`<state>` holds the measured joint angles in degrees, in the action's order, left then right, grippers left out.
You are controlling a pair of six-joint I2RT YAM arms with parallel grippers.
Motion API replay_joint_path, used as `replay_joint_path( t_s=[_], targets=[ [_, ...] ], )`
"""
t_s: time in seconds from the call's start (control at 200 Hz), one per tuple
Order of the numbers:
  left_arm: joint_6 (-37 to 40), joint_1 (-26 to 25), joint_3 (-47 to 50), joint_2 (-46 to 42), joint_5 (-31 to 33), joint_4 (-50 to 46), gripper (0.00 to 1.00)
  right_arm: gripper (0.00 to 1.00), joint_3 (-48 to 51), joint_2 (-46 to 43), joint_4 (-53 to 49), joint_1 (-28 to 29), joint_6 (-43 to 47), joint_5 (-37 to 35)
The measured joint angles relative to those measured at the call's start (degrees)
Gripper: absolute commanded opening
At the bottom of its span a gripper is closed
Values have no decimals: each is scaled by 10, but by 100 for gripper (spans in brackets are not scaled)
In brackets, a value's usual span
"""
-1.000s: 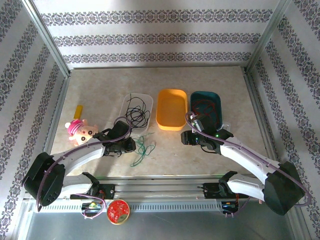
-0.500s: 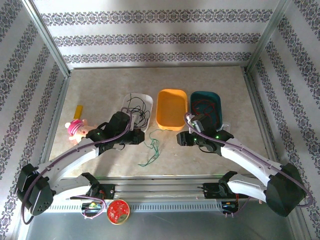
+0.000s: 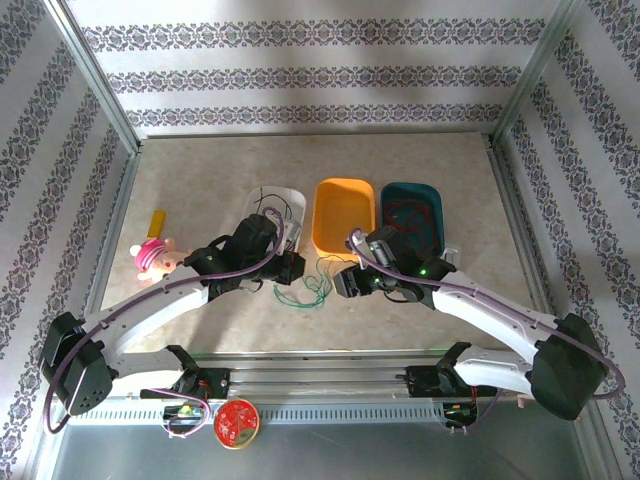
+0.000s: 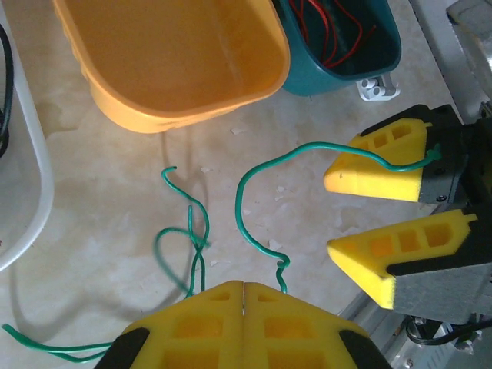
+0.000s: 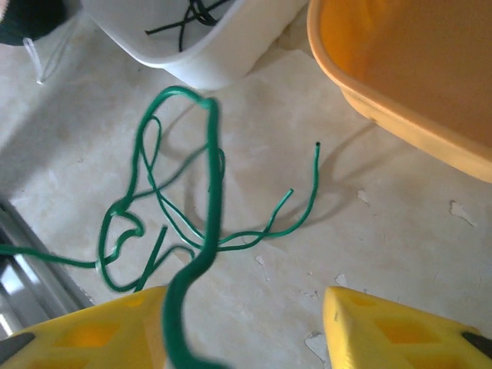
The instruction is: Untangle the cables
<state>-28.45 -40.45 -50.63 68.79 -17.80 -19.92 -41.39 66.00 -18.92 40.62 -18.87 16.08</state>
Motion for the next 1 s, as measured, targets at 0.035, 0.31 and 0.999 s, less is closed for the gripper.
replay_joint_path(
  t_s=[0.035,0.31,0.999],
  targets=[
    [0,0,-4,1,3,0,0,53,0,0,2,0,3,10],
    [0,0,-26,20,20,1,0,50,-27,45,-12,64,39,71],
    [0,0,-30,0,22,0,0,49,-29,27,-8,52,52,32]
  ],
)
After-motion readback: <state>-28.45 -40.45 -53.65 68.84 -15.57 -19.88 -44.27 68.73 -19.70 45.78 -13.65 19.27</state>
